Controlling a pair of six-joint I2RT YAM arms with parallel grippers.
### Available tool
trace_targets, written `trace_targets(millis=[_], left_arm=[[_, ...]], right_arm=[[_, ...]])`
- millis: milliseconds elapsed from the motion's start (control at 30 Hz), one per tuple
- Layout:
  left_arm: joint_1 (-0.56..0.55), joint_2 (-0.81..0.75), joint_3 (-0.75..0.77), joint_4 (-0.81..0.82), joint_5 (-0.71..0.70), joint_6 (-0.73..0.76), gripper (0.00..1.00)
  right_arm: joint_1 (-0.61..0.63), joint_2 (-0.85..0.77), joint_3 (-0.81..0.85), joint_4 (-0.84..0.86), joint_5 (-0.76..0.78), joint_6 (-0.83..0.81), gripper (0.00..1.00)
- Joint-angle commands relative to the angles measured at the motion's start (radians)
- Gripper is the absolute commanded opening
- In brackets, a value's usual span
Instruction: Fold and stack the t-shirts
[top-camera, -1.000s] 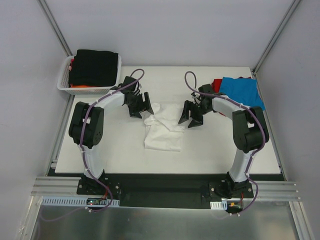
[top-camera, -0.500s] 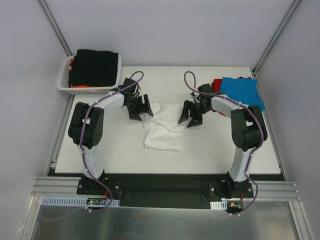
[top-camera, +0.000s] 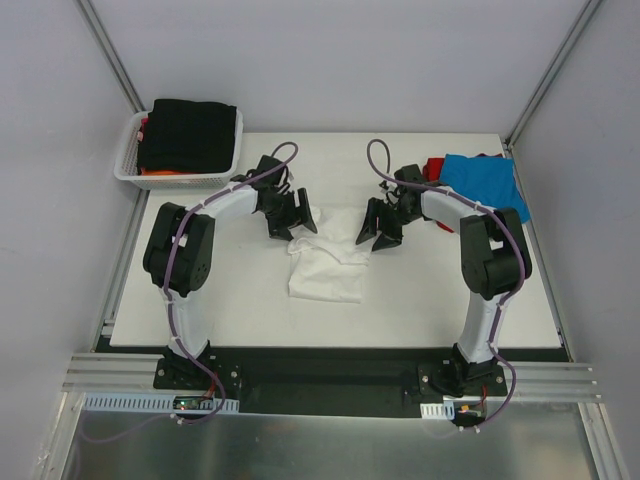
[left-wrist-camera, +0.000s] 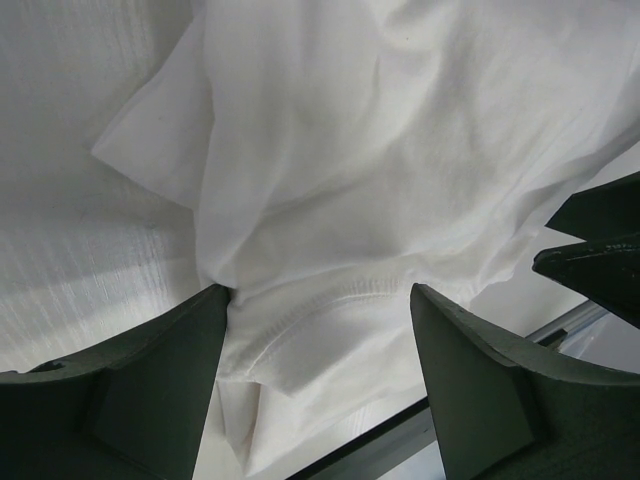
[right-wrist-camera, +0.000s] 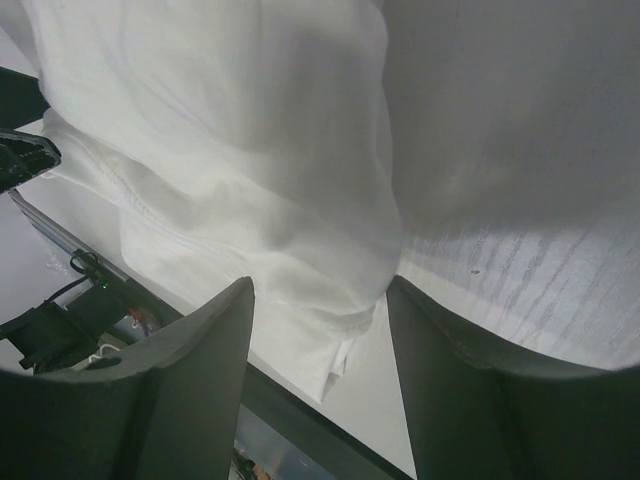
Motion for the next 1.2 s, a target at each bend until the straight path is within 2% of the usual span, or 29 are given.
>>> trace_targets(millis=[0,67,167,200,233,300,333,633,800,1033,1167], left_arm=[[-0.004,-0.009,0.011,0.000,0.022,-0.008,0.73],[-0.004,-0.013,0.002,-0.002,0.016,-0.010,0.73],[-0.004,-0.022,-0.006,-0.002,0.011,-0.010,0.73],[-0.005,-0.024,-0.009,-0.002,0.008,-0.011,0.73],[-0.005,-0.026,-0.011,-0.002,0.005,-0.011,0.72],[-0.008,-0.033,-0.018,-0.002,-0.003,-0.013,0.21],[-0.008,-0.036,-0.021,-0.003,-0.012,-0.019,0.00],[-0.010,-0.036,-0.011,-0.002,-0.014,-0.018,0.00],[-0.004,0.000,0.112,-0.012,-0.014,-0.014,0.00],[0.009,0.167,0.388,-0.075,-0.020,0.024,0.02],[0.024,0.232,0.474,-0.101,-0.005,0.036,0.02]], right_arm=[[-0.001,0.000,0.029,-0.008,-0.017,-0.014,0.58],[-0.001,0.000,0.031,-0.008,-0.018,-0.019,0.56],[0.000,0.005,0.034,-0.010,-0.029,-0.022,0.36],[-0.001,0.006,0.036,-0.008,-0.027,-0.019,0.11],[-0.001,0.006,0.034,-0.008,-0.027,-0.016,0.01],[-0.001,0.005,0.029,-0.008,-0.024,-0.014,0.01],[-0.001,0.003,0.029,-0.007,-0.023,-0.011,0.01],[-0.003,-0.003,0.043,-0.019,-0.014,-0.019,0.01],[-0.012,0.043,0.138,-0.062,-0.007,-0.046,0.01],[-0.050,0.133,0.316,-0.112,-0.003,-0.063,0.01],[-0.073,0.170,0.396,-0.131,0.000,-0.065,0.01]])
